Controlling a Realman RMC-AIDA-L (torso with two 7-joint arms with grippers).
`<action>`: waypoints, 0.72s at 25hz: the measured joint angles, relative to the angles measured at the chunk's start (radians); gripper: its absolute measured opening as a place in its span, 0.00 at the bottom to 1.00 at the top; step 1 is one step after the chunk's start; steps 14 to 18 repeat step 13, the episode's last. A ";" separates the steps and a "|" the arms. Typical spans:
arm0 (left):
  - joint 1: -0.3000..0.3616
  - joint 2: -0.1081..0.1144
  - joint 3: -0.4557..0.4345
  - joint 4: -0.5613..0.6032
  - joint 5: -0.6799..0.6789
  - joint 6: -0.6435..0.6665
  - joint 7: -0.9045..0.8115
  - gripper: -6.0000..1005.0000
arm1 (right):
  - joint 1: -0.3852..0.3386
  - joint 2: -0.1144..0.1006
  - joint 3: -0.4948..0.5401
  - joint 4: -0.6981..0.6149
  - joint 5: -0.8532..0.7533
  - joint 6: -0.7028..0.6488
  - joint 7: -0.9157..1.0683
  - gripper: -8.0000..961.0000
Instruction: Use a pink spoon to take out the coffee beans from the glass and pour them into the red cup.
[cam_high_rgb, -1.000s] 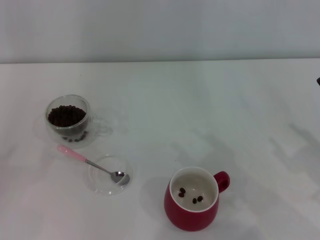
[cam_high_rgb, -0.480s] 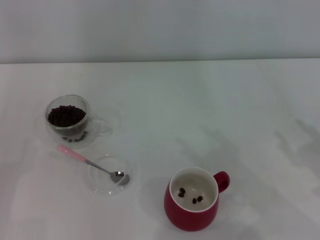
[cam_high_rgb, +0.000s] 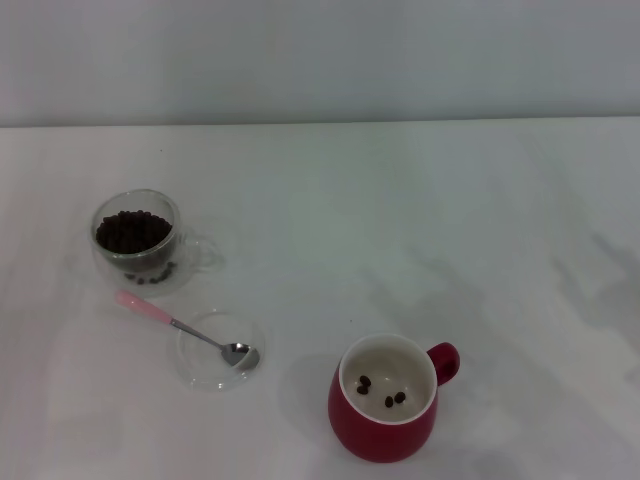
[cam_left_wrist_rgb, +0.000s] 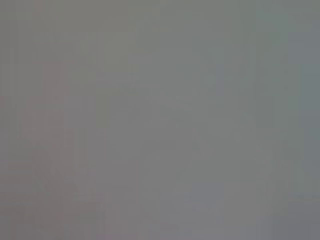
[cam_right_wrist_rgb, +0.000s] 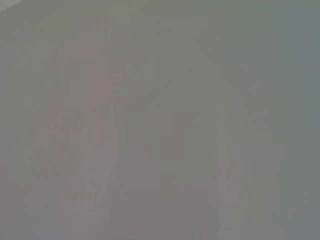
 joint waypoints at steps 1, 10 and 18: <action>-0.004 -0.001 0.000 -0.006 -0.001 0.001 0.003 0.77 | 0.000 0.000 0.001 0.000 0.000 0.001 0.000 0.74; -0.020 -0.001 0.000 -0.044 -0.040 -0.003 0.026 0.77 | 0.016 -0.002 0.001 -0.002 0.005 0.063 -0.004 0.74; -0.020 -0.001 0.000 -0.059 -0.069 -0.003 0.029 0.77 | 0.020 -0.002 0.001 -0.009 0.005 0.067 -0.004 0.74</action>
